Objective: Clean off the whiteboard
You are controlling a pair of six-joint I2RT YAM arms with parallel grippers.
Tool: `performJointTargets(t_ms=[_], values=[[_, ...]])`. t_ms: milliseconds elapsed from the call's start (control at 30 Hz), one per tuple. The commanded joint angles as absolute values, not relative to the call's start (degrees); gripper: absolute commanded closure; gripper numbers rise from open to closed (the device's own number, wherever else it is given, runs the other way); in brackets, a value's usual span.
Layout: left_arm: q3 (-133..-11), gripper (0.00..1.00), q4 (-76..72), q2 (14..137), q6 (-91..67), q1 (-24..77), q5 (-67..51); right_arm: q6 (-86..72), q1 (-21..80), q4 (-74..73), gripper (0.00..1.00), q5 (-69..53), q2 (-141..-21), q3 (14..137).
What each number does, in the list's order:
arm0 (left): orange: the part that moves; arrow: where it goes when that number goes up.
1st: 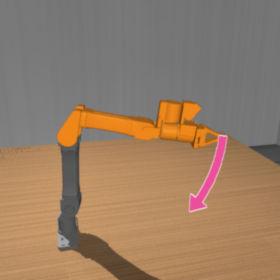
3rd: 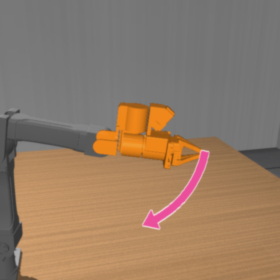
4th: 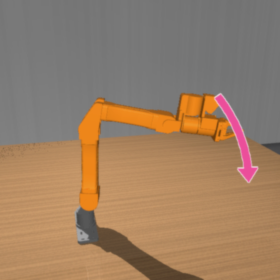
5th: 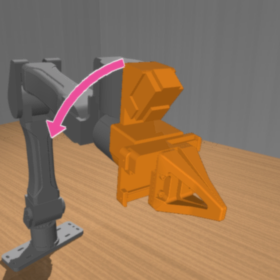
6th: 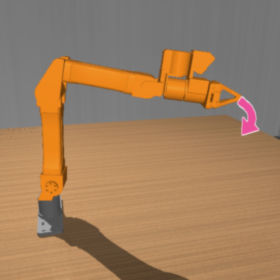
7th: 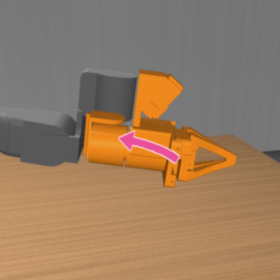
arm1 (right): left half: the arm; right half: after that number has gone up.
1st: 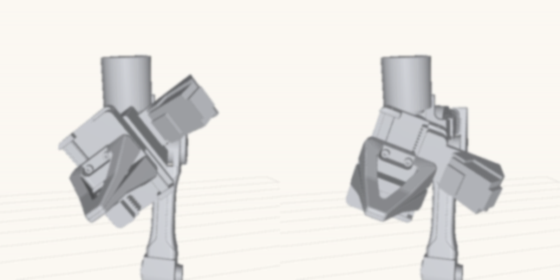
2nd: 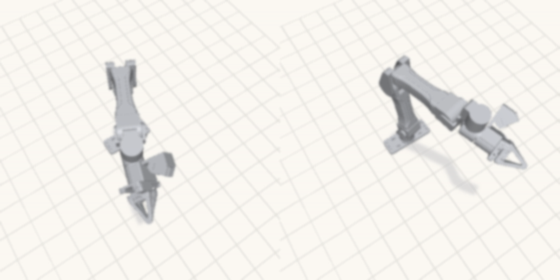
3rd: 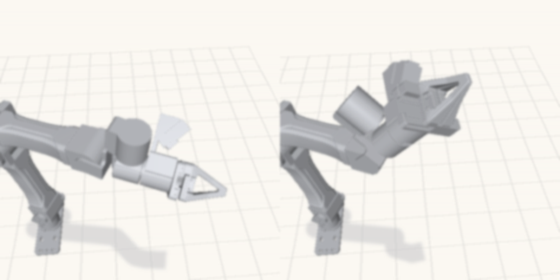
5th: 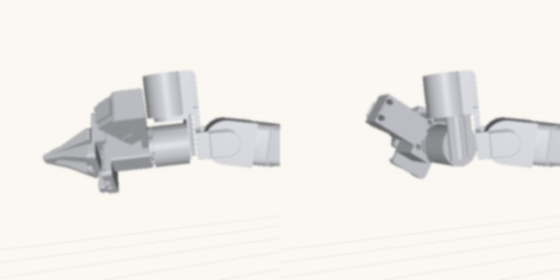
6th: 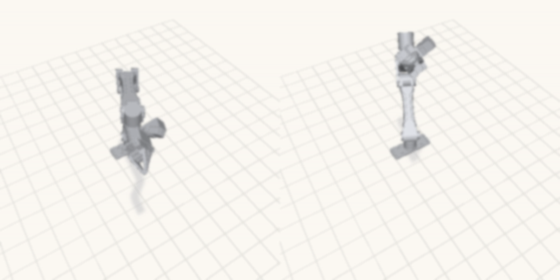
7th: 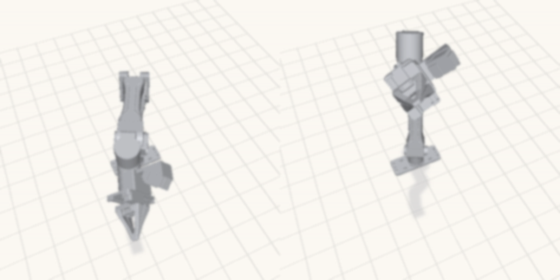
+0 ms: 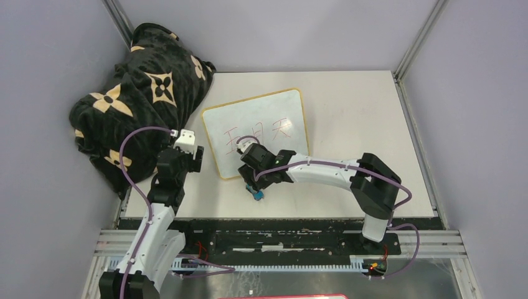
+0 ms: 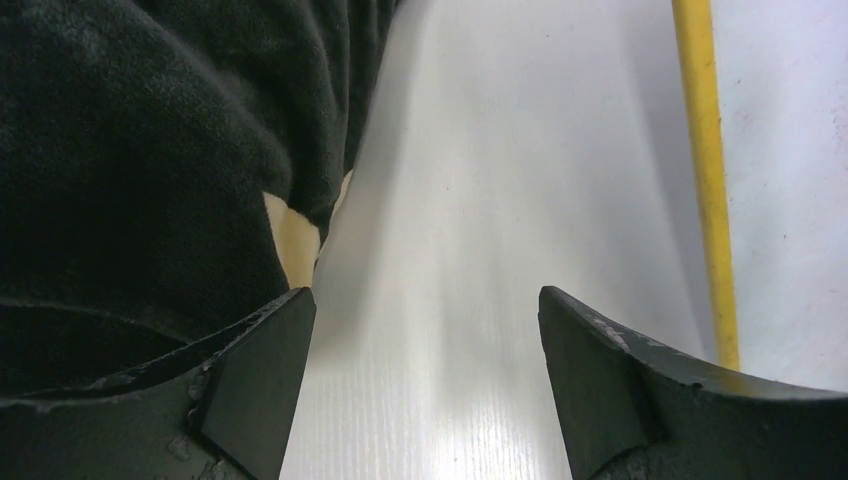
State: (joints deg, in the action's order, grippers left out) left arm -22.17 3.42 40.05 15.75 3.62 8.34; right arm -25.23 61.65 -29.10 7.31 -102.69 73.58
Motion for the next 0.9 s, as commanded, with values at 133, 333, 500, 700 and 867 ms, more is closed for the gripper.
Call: performJointTargets(t_ms=[133,333,500,700,867], values=[[-23.37,0.11,4.44,38.64,15.95,3.34,6.23,-26.41,62.75,-25.35,0.32,5.23,-106.16,75.96],[-23.1,0.11,4.36,38.46,15.67,3.34,6.22,-26.43,62.9,-24.71,0.33,4.49,-108.19,76.15],[-22.82,0.11,4.16,38.39,15.63,3.34,6.41,-26.55,62.92,-24.42,0.36,4.33,-109.34,76.46],[-22.24,0.11,3.86,38.1,15.4,3.34,6.84,-26.95,62.87,-23.58,0.49,3.92,-110.53,76.56],[-22.0,0.12,3.77,38.21,15.37,3.33,6.7,-27.05,62.93,-23.55,0.55,3.31,-110.92,76.63]])
